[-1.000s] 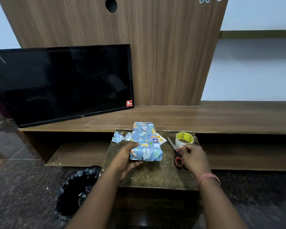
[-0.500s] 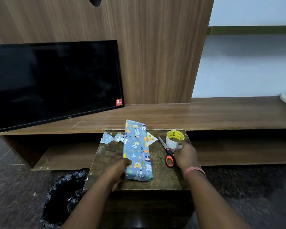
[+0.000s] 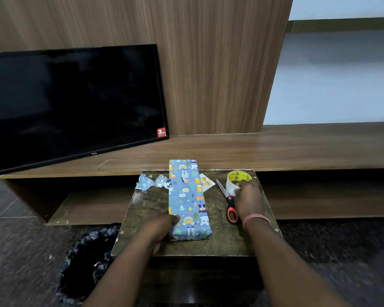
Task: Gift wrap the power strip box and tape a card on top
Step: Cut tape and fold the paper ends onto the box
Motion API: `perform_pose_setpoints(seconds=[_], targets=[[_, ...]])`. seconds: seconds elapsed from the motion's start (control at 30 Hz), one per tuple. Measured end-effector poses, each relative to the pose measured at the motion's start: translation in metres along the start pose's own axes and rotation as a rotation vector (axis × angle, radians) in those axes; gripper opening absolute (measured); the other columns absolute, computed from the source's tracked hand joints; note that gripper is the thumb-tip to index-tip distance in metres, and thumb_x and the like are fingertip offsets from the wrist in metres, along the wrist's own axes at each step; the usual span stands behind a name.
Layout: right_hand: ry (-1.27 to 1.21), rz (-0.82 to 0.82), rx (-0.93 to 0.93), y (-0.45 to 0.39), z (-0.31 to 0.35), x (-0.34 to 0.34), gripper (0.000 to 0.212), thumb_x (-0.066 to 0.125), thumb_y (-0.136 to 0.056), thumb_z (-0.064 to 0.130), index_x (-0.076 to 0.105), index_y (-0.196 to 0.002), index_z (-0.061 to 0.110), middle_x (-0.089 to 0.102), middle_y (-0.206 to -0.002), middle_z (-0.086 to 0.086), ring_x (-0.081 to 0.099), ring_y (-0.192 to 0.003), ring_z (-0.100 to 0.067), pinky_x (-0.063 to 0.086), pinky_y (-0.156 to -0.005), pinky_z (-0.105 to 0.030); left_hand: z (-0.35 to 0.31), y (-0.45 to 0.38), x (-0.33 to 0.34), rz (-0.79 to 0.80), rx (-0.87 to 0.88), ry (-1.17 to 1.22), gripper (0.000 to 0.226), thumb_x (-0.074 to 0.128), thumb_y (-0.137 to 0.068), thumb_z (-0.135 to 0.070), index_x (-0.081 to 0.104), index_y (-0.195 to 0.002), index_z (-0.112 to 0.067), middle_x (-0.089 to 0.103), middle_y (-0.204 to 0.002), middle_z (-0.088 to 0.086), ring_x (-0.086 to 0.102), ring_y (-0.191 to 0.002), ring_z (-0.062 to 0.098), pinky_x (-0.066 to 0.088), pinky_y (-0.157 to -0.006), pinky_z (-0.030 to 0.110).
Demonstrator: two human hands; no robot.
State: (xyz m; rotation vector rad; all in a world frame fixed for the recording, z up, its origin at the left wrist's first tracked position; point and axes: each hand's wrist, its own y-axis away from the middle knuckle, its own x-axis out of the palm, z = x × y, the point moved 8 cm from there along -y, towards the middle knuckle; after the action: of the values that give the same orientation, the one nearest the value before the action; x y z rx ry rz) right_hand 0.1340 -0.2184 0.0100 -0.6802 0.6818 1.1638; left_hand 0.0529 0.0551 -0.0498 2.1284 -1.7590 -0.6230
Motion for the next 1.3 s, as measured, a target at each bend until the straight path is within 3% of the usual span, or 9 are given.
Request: perform_pose_setpoints(seconds=[0.17, 0.3, 0.43, 0.57, 0.7, 0.83, 0.93, 1.17, 1.3], targets=[[-0.298, -0.133, 0.049, 0.007, 0.012, -0.015, 0.01, 0.068, -0.086, 0.008, 0.076, -0.092, 0.005, 0.07, -0.095, -0.017, 0.067, -0.086, -0.034, 0.049, -0.074, -0.03, -0.006, 0.011, 0.004, -0.013, -0.015, 0.013, 0.013, 0.064, -0.097, -0.005, 0.068, -0.108, 0.001, 0.075, -0.085, 0.011, 0.07, -0.062, 0.023, 0.048, -0.05, 0.025], [-0.573, -0.101, 0.067, 0.031, 0.031, -0.022, 0.002, 0.073, -0.086, 0.007, 0.074, -0.085, 0.008, 0.06, -0.068, -0.001, 0.058, -0.063, -0.018, 0.048, -0.057, -0.024, -0.017, 0.022, 0.001, -0.063, 0.013, -0.057, 0.009, 0.062, -0.098, -0.008, 0.067, -0.093, -0.001, 0.068, -0.073, 0.009, 0.063, -0.053, 0.02, 0.046, -0.046, 0.022], [-0.815, 0.012, 0.067, 0.06, 0.05, -0.019, 0.005, 0.07, -0.091, 0.005, 0.071, -0.095, 0.003, 0.064, -0.078, -0.015, 0.059, -0.048, -0.011, 0.048, -0.046, -0.019, -0.045, 0.028, -0.003, -0.153, 0.234, -0.001, 0.01, 0.063, -0.098, -0.017, 0.07, -0.098, -0.01, 0.072, -0.088, 0.006, 0.065, -0.073, 0.018, 0.051, -0.07, 0.03], [-0.914, 0.11, 0.03, 0.082, 0.066, -0.01, 0.004, 0.069, -0.092, 0.002, 0.069, -0.096, 0.003, 0.06, -0.067, -0.01, 0.061, -0.048, -0.009, 0.053, -0.053, -0.022, -0.071, 0.041, 0.016, 0.026, 0.392, 0.138, 0.027, 0.058, -0.102, -0.037, 0.076, -0.101, -0.018, 0.078, -0.103, 0.002, 0.071, -0.099, 0.017, 0.053, -0.092, 0.034], [-0.878, 0.182, -0.028, 0.093, 0.078, -0.004, 0.004, 0.072, -0.09, 0.003, 0.069, -0.088, 0.005, 0.059, -0.072, -0.017, 0.063, -0.057, -0.018, 0.056, -0.055, -0.027, -0.082, 0.053, 0.037, 0.265, 0.457, 0.316, 0.031, 0.046, -0.108, -0.021, 0.07, -0.115, -0.002, 0.075, -0.111, 0.018, 0.07, -0.099, 0.027, 0.055, -0.09, 0.033], [-0.804, 0.143, -0.086, 0.088, 0.08, -0.005, 0.013, 0.08, -0.084, 0.02, 0.069, -0.091, 0.025, 0.066, -0.078, -0.008, 0.065, -0.064, -0.019, 0.06, -0.067, -0.052, -0.087, 0.053, 0.034, 0.235, 0.516, 0.303, 0.026, 0.047, -0.106, -0.008, 0.068, -0.121, -0.006, 0.073, -0.117, 0.021, 0.068, -0.111, 0.044, 0.051, -0.099, 0.053], [-0.799, 0.107, -0.105, 0.085, 0.081, -0.007, 0.013, 0.076, -0.084, 0.031, 0.069, -0.094, 0.034, 0.07, -0.08, -0.001, 0.07, -0.069, -0.022, 0.061, -0.069, -0.052, -0.091, 0.054, 0.029, 0.174, 0.552, 0.169, 0.026, 0.048, -0.105, -0.004, 0.069, -0.119, -0.011, 0.076, -0.112, 0.013, 0.07, -0.109, 0.038, 0.05, -0.102, 0.057], [-0.981, 0.077, 0.001, 0.084, 0.077, -0.004, 0.007, 0.072, -0.09, 0.007, 0.071, -0.086, 0.012, 0.067, -0.065, -0.006, 0.062, -0.055, -0.017, 0.056, -0.057, -0.032, -0.096, 0.058, 0.027, 0.122, 0.626, -0.071, 0.023, 0.052, -0.103, -0.005, 0.069, -0.116, -0.013, 0.077, -0.103, 0.006, 0.072, -0.1, 0.024, 0.052, -0.091, 0.037], [-0.864, 0.002, -0.037, 0.089, 0.076, 0.003, 0.011, 0.071, -0.09, 0.011, 0.069, -0.081, 0.017, 0.071, -0.072, 0.001, 0.066, -0.064, -0.016, 0.054, -0.059, -0.03, -0.095, 0.052, 0.02, 0.098, 0.666, -0.172, 0.025, 0.053, -0.092, -0.026, 0.069, -0.108, -0.017, 0.074, -0.097, 0.013, 0.068, -0.092, 0.035, 0.05, -0.092, 0.055]])
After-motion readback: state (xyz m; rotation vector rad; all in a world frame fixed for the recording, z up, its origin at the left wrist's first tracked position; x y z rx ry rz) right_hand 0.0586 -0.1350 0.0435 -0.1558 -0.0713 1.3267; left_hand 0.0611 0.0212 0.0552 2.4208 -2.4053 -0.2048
